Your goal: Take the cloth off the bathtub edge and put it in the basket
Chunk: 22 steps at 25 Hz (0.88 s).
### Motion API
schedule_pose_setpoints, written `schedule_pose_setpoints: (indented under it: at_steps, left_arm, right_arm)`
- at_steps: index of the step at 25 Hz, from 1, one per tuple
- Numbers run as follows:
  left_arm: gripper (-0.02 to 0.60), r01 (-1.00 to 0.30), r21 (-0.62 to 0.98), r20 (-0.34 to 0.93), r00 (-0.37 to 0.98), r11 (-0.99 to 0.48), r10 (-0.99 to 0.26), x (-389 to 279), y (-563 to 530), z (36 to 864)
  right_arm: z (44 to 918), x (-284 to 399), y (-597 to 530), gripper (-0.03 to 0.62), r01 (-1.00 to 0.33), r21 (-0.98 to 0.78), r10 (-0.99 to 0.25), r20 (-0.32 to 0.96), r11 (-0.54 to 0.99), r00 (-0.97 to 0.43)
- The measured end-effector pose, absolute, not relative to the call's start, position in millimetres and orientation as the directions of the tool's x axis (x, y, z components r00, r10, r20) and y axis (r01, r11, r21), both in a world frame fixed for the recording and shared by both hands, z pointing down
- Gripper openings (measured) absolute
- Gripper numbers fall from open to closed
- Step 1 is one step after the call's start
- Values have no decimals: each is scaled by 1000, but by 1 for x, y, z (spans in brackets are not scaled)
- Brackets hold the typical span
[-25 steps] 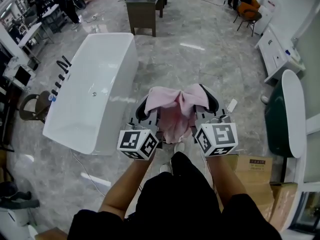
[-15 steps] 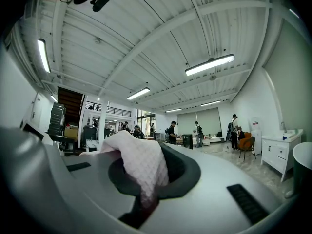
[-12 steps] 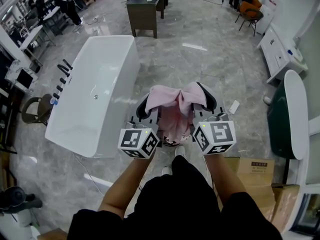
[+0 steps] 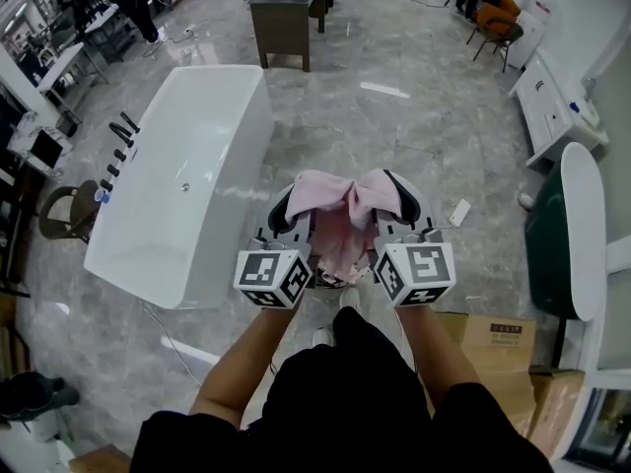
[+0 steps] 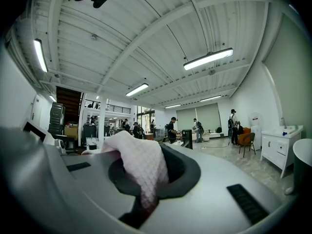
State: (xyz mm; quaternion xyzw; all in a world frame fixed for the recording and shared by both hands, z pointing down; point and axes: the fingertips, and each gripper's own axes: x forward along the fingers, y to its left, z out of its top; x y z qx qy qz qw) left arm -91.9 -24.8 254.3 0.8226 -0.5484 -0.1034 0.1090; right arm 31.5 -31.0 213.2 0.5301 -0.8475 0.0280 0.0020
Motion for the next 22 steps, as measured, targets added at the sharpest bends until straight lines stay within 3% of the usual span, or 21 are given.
schedule_pose_setpoints:
  at_steps: [22]
  left_arm:
    - [58, -921, 303, 218, 316, -243, -924, -67, -87, 386]
  right_arm:
    - [353, 56, -90, 37, -860, 6, -829, 268, 511, -491]
